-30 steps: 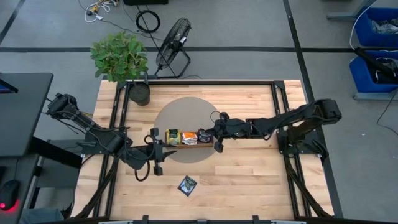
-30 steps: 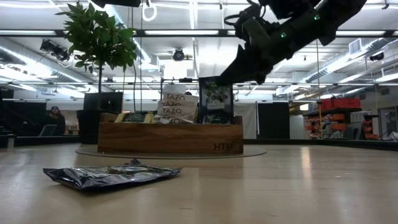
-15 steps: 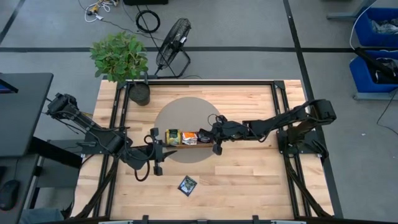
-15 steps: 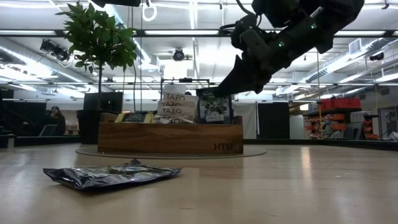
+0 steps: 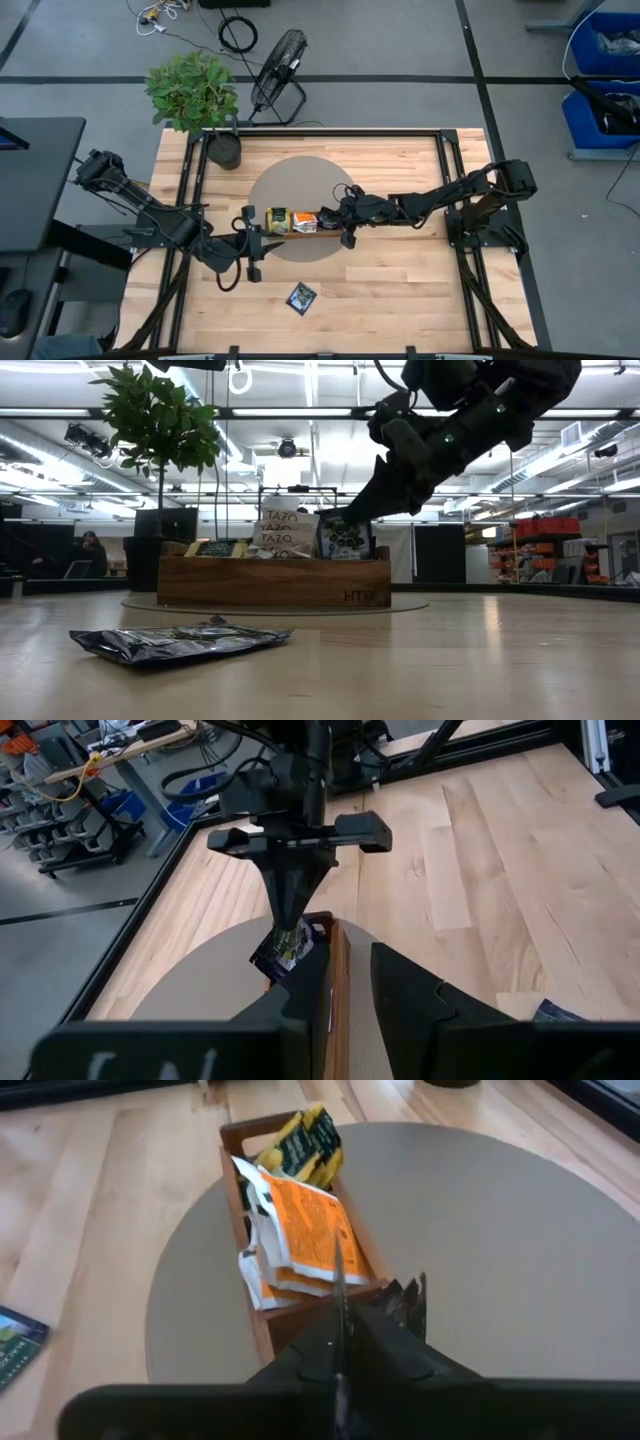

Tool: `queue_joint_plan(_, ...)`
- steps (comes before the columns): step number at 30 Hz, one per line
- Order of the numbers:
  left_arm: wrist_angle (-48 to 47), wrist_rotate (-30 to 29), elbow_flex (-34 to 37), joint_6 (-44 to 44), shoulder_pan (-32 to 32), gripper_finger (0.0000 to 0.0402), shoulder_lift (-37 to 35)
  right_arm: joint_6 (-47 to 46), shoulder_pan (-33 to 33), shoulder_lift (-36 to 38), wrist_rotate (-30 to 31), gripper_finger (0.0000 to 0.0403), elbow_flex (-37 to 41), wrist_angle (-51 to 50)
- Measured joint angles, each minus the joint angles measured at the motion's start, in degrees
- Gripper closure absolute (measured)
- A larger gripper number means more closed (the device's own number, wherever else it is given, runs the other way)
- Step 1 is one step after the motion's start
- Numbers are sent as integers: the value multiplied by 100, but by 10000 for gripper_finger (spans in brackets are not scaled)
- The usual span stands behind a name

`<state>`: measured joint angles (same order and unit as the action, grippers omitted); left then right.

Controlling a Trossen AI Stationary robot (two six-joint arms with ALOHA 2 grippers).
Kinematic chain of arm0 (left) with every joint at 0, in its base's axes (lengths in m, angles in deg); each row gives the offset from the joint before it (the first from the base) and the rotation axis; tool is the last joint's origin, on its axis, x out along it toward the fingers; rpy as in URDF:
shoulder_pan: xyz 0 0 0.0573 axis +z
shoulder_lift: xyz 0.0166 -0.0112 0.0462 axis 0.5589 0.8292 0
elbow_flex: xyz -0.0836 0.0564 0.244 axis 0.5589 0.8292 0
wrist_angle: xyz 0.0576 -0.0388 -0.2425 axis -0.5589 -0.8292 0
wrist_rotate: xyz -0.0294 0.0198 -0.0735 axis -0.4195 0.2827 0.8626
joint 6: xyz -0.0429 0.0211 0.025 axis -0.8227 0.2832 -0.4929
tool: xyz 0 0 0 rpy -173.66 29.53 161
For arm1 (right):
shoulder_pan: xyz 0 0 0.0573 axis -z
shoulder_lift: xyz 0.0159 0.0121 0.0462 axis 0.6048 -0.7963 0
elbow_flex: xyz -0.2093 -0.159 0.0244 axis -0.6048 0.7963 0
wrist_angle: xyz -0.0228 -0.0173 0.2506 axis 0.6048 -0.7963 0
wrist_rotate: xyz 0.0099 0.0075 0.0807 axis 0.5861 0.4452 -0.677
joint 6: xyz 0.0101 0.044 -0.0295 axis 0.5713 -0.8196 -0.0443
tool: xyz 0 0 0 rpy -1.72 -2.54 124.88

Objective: Pick & Place Tea
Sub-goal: Put the top violet tea bag into the wooden organizer, then put the violet tea bag into the wooden organizer

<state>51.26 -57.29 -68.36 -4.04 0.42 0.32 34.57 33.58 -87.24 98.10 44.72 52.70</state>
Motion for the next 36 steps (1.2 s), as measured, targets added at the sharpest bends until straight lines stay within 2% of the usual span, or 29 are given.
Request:
queue_joint_plan(11, -1, 2, 0, -1, 0, 321, 0, 62, 46, 0, 2, 310, 0, -72)
queue_joint_plan(17, -4, 2, 0, -2, 0, 321, 0, 234, 46, 167, 73, 303, 0, -140)
queue_joint_plan(26, -55, 2, 0, -15, 0, 321, 0, 311, 40, 838, 141, 303, -2, -357)
queue_joint_plan(29, -105, 2, 0, -42, 0, 321, 0, 207, -117, 987, -103, 302, -4, -303)
queue_joint_plan(32, -229, 6, 0, -175, 0, 321, 0, 94, -428, 1005, -610, 302, -4, -50)
queue_joint_plan(36, -411, 14, 0, -340, 0, 321, 0, 154, -1076, 858, -512, 302, -174, 115)
